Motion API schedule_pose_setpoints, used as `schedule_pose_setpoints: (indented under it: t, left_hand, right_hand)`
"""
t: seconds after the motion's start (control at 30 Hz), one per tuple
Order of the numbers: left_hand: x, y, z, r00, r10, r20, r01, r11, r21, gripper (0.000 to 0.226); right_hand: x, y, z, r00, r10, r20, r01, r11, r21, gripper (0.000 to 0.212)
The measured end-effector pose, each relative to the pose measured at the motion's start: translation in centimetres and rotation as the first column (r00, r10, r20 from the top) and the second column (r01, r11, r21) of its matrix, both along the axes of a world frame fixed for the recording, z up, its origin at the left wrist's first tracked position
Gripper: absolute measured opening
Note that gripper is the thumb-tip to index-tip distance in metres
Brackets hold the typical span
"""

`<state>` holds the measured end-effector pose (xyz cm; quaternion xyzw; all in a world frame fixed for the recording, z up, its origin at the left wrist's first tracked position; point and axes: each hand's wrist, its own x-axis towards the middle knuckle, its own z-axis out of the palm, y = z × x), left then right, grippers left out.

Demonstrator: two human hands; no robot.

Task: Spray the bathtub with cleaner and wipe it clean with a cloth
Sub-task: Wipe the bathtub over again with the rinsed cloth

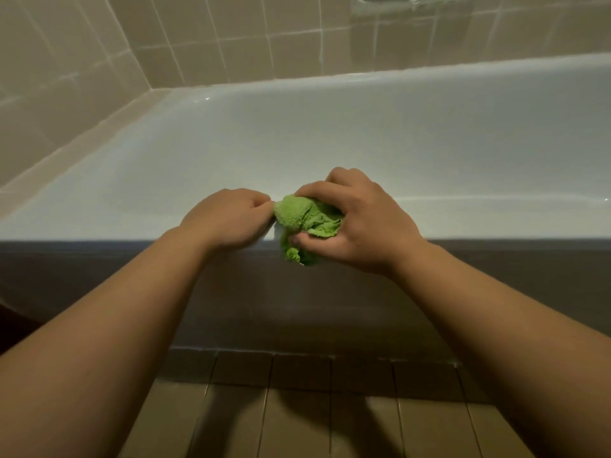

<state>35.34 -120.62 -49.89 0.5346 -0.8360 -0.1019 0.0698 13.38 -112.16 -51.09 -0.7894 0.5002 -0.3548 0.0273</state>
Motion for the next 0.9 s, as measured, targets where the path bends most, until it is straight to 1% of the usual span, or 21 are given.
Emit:
schedule_pose_setpoints:
  t: [0.1,0.17,0.2,0.27,0.33,0.37,0.43,0.5,0.53,0.57,0.6,0.67,0.7,0.77,0.83,0.9]
  left_hand:
    - [0.1,-0.5,-0.3,1.000,-0.025,0.008,0.026,0.999,-0.039,0.051]
    - [0.0,-0.5,-0.6,0.999,-0.050,-0.007,0.049,0.998,-0.040,0.053]
    - [0.1,-0.4,-0.6,0.997,-0.076,-0.012,0.075,0.996,-0.045,0.053]
    - [0.0,0.0,-0.6,0.988,-0.152,0.000,0.151,0.987,-0.049,0.053]
    - [-0.6,0.4,-0.2,0.975,-0.221,0.008,0.221,0.975,-0.007,0.051]
    - [-0.9,0.5,0.0,0.968,-0.249,0.012,0.249,0.968,0.030,0.051]
    - [-1.7,0.5,0.4,0.954,-0.301,0.010,0.299,0.950,0.089,0.055]
    - [-2.7,0.1,0.5,0.940,-0.341,0.007,0.338,0.933,0.127,0.058]
    - [-3.2,0.0,0.5,0.933,-0.361,0.002,0.357,0.924,0.140,0.059]
    - [-3.7,-0.1,0.5,0.927,-0.375,-0.002,0.371,0.916,0.153,0.062]
    - [-4.0,-0.1,0.4,0.922,-0.387,-0.011,0.384,0.909,0.164,0.066]
    - [-4.3,-0.1,0.4,0.916,-0.400,-0.022,0.398,0.903,0.163,0.071]
    - [-4.3,0.0,0.4,0.917,-0.398,-0.024,0.396,0.905,0.157,0.072]
    - [-4.2,0.0,0.3,0.920,-0.391,-0.021,0.390,0.910,0.139,0.072]
    - [-4.3,0.0,0.4,0.921,-0.391,-0.012,0.388,0.909,0.150,0.072]
    - [-4.9,0.2,0.5,0.919,-0.394,-0.013,0.391,0.907,0.156,0.071]
  right_hand:
    - [-0.4,1.7,-1.2,0.988,-0.148,0.046,0.154,0.974,-0.166,0.051]
    - [-1.2,4.0,-2.9,0.942,-0.312,0.128,0.335,0.904,-0.266,0.050]
    - [-1.6,5.2,-3.9,0.895,-0.406,0.185,0.444,0.847,-0.293,0.049]
    - [-1.6,7.6,-5.9,0.766,-0.561,0.316,0.640,0.715,-0.283,0.051]
    - [-0.7,8.9,-7.4,0.644,-0.639,0.421,0.754,0.623,-0.208,0.056]
    - [0.0,9.2,-8.0,0.592,-0.655,0.470,0.784,0.602,-0.148,0.062]
    - [1.8,9.2,-8.7,0.468,-0.654,0.595,0.810,0.586,0.008,0.072]
    - [4.2,8.7,-9.9,0.310,-0.637,0.706,0.786,0.590,0.187,0.078]
    - [5.8,8.2,-10.6,0.248,-0.629,0.737,0.762,0.596,0.252,0.081]
    - [7.5,7.6,-11.1,0.215,-0.624,0.751,0.741,0.605,0.290,0.083]
    - [9.2,6.9,-11.5,0.212,-0.616,0.759,0.727,0.619,0.299,0.084]
    - [11.3,5.9,-11.5,0.235,-0.586,0.776,0.724,0.638,0.262,0.085]
    - [11.3,5.6,-11.3,0.242,-0.575,0.782,0.737,0.633,0.237,0.084]
    - [9.8,5.4,-11.5,0.233,-0.579,0.781,0.779,0.592,0.206,0.081]
    - [8.4,5.3,-12.5,0.173,-0.594,0.785,0.811,0.539,0.229,0.078]
    - [9.3,5.0,-13.5,0.094,-0.612,0.785,0.793,0.523,0.313,0.078]
